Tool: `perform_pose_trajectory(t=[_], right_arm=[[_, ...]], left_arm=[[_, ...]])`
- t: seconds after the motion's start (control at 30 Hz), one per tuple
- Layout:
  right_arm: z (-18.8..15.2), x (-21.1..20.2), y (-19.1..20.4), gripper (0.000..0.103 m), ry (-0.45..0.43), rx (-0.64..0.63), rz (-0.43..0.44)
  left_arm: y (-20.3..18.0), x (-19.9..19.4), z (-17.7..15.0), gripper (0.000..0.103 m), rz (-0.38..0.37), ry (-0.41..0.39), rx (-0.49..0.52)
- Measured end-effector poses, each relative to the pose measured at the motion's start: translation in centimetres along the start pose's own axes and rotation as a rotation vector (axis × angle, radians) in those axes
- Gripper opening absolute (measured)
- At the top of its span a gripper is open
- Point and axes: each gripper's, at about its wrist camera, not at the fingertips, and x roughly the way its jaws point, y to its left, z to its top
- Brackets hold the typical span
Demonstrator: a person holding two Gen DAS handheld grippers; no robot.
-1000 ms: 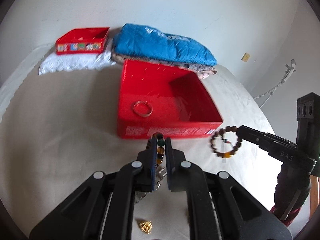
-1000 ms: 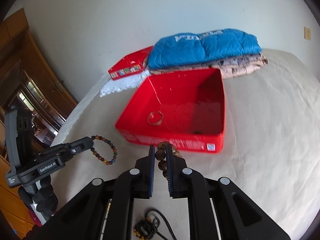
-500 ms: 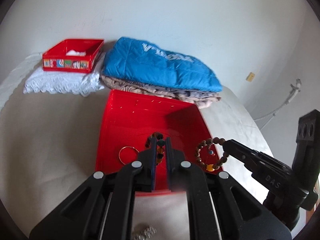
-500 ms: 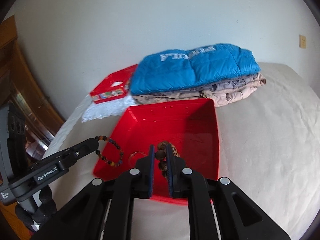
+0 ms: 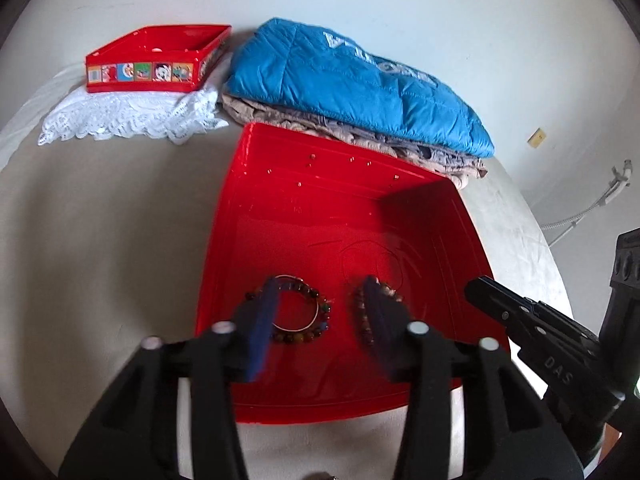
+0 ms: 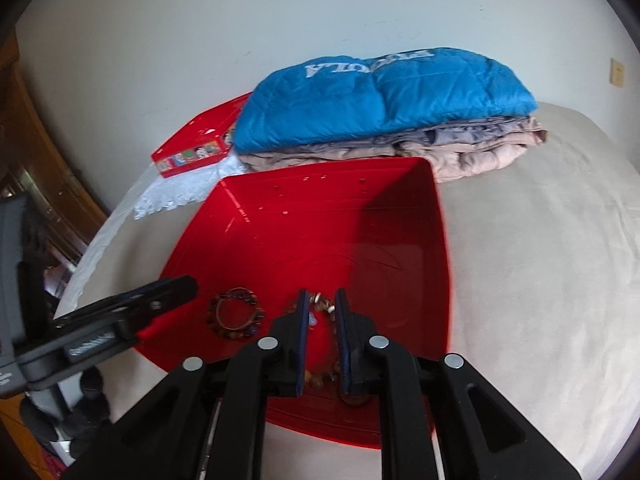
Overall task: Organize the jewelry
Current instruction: 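Carry both bracelets into the red box and open both tools, then withdraw both tools from the red box back over the bed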
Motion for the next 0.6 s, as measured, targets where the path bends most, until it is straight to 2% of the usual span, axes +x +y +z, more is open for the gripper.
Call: perform_pose_trajectory(t=[0.07, 0.1, 0.17, 0.2, 0.23, 0.27, 0.33, 0.4, 0.5, 0.6], right_arm=[[-0.1, -0.6, -0.2, 0.016, -0.008, 0.003, -0.003], [-0.2, -0.9, -0.3, 0.022, -0.012, 0.008, -0.005], [-0.4, -1.5, -0.4, 0.041, -0.024, 0.015, -0.024], [-0.5, -1.8, -0.4, 0.054, -0.031, 0.014, -0.046], [-0.6, -2.1, -0.4, 0.064, -0.038, 0.004, -0.081], [-0.6, -2.2, -0.4, 0.07, -0.042, -0.002, -0.103], [-0.6, -2.9, -0.6, 0.092, -0.051, 0.008, -0.156], [-0.5, -4.2, -1.0, 0.099, -0.079, 0.023, -0.188], [-0.5, -6.0, -1.2, 0.099, -0.12, 0.018, -0.241], [-0.8, -7.2, -0.5, 0.099, -0.138, -0.011, -0.264]], left_arm=[[-0.2, -0.6, -0.1, 0.048, 0.012, -0.013, 0.019], [-0.4, -1.0, -0.3, 0.053, 0.021, -0.022, 0.028], [-0.5, -1.7, -0.5, 0.063, 0.034, -0.04, 0.033], [-0.7, -2.0, -0.5, 0.069, 0.04, -0.047, 0.034], [-0.8, -2.5, -0.6, 0.073, 0.049, -0.06, 0.037], [-0.9, -2.9, -0.7, 0.075, 0.057, -0.075, 0.041], [-1.1, -4.0, -0.8, 0.088, 0.076, -0.114, 0.052], [-1.2, -5.3, -1.0, 0.091, 0.102, -0.165, 0.057], [-1.7, -7.3, -1.4, 0.093, 0.146, -0.233, 0.069], [-2.1, -8.8, -2.1, 0.095, 0.166, -0.248, 0.09]])
